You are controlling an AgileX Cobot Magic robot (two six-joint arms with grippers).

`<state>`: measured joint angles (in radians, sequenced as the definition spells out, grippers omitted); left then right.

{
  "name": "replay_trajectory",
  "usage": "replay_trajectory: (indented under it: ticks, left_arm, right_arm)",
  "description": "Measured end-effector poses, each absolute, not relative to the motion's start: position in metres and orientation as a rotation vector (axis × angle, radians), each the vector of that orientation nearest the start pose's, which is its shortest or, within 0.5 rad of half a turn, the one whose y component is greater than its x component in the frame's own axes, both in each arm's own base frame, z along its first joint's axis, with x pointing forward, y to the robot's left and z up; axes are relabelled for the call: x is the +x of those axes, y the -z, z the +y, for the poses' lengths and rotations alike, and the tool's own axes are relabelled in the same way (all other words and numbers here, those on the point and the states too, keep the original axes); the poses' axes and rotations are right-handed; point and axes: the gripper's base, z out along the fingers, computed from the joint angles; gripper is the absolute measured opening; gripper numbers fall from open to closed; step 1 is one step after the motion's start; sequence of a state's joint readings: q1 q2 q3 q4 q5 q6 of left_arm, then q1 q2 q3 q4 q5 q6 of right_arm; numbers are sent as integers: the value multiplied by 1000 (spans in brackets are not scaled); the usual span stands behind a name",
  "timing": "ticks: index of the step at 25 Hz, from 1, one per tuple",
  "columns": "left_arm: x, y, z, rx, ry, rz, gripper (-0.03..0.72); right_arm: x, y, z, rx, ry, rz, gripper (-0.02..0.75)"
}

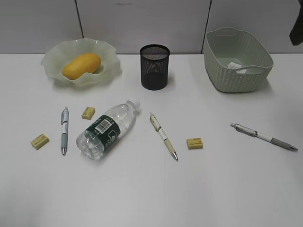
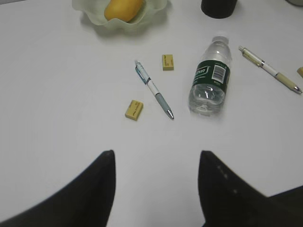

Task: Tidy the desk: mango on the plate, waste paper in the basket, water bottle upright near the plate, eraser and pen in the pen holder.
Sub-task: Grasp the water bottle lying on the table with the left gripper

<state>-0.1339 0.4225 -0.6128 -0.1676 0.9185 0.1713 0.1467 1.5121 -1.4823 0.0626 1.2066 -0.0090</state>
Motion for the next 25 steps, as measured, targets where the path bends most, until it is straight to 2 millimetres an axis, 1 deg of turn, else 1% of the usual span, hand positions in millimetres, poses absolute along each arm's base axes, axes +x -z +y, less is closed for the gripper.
replay_trajectory:
  ticks: [4, 8, 10, 14, 17, 19, 23, 25]
  left_arm:
    - [64, -310, -21, 297, 182, 2185, 427]
    - [64, -310, -21, 297, 182, 2186, 427]
    - [64, -310, -21, 297, 182, 2184, 427]
    - [64, -310, -21, 297, 182, 2184, 427]
    - [64, -310, -21, 297, 182, 2184, 427]
    - [64, -310, -21, 297, 182, 2184, 427]
    - [64, -310, -21, 297, 186, 2185, 427]
    - [64, -310, -21, 296, 187, 2185, 427]
  right_arm:
    - [272, -375, 46, -197, -129, 2666, 516]
    - [235, -381, 40, -184, -137, 2634, 516]
    - [212, -385, 37, -183, -140, 2601, 516]
    - [166, -386, 30, -181, -144, 2539, 515]
    - [138, -388, 26, -169, -151, 2482, 514]
    - [120, -395, 23, -164, -156, 2416, 515]
    - [105, -401, 24, -161, -206, 2342, 512]
    - [95, -398, 25, -163, -242, 2321, 507]
